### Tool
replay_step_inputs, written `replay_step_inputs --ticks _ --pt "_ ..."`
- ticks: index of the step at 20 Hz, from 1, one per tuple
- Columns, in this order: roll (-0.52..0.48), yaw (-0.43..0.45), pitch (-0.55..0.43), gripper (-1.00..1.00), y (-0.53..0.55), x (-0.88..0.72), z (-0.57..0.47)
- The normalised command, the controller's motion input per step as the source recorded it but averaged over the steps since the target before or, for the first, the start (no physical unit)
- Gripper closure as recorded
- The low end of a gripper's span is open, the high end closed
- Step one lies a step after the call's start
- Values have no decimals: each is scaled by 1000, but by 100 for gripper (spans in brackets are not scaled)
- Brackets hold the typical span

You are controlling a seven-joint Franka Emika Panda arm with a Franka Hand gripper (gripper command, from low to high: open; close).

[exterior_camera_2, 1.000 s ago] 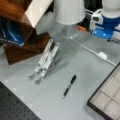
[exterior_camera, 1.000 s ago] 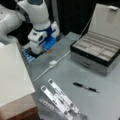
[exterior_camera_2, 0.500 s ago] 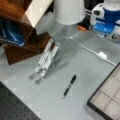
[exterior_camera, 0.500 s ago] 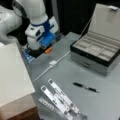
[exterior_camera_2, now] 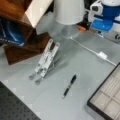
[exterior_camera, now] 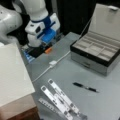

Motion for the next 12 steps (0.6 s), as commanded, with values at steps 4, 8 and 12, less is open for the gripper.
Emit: replay_step_inputs --ticks 4,8,12 --pt "-188 38 357 -100 -63 657 459" --pt "-163 4 378 -100 -77 689 417" --pt "-183 8 353 -100 -135 660 414"
